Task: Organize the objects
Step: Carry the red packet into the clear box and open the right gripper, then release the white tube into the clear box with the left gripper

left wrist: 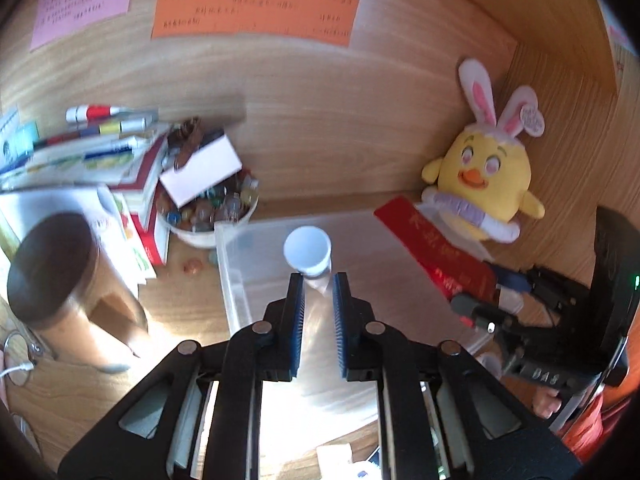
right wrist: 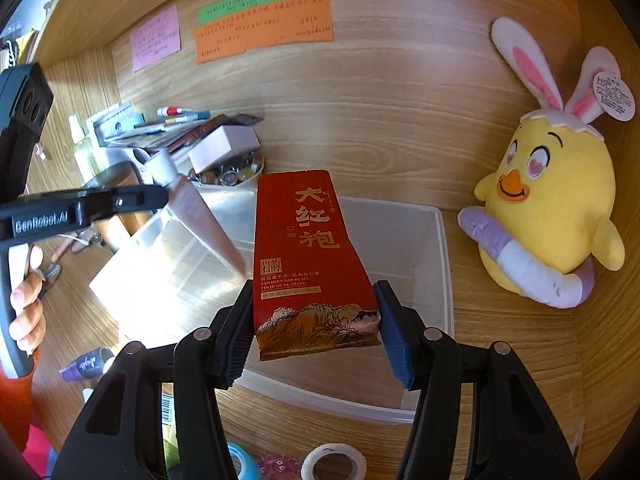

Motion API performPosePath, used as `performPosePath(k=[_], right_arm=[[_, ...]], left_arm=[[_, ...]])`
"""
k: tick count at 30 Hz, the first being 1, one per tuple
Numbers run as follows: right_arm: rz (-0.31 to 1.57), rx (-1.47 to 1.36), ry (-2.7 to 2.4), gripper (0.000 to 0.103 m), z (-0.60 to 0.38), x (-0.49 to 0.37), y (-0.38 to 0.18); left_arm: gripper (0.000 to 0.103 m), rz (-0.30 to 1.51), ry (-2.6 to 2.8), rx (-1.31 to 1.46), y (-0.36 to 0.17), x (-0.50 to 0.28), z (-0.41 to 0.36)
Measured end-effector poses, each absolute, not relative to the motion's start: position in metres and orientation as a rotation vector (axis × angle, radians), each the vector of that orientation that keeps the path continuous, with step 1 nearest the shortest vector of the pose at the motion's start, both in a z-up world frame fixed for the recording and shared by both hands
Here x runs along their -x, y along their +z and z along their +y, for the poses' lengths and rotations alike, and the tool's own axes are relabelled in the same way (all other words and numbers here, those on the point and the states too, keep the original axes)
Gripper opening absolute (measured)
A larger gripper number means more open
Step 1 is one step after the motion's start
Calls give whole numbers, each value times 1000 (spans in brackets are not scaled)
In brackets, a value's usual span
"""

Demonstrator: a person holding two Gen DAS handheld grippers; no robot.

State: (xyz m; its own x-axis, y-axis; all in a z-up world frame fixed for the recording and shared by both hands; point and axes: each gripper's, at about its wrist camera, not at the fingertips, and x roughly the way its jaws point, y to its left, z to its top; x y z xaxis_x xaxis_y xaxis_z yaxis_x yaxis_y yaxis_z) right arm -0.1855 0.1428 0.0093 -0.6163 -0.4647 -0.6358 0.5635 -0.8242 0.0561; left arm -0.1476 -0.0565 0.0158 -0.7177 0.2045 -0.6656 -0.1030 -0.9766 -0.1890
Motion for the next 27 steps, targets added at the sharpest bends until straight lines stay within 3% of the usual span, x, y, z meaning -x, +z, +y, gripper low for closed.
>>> performPosePath(k=[10, 12, 14, 17, 20, 22, 27], right_arm=[[272, -947, -2411, 53, 136, 193, -3], [285, -951, -2415, 54, 134, 193, -4], [301, -950, -2418, 56, 133, 192, -4], [319, -943, -2435, 70, 133, 189, -2], [317, -923, -2438, 74, 133, 184, 4], [309, -910, -2441, 83, 134, 181, 9], [286, -888, -2437, 84, 138, 173, 19]], left_arm=[[14, -149, 2721, 1164, -7, 133, -53], [22, -152, 2725, 1157, -5, 129, -54], [40, -164, 2739, 1145, -2, 124, -58], [44, -182, 2746, 1113, 6, 115, -65], [65, -157, 2815, 1082, 14, 105, -70], [65, -138, 2846, 1055, 19, 96, -75], [76, -173, 2904, 1034, 26, 81, -95]])
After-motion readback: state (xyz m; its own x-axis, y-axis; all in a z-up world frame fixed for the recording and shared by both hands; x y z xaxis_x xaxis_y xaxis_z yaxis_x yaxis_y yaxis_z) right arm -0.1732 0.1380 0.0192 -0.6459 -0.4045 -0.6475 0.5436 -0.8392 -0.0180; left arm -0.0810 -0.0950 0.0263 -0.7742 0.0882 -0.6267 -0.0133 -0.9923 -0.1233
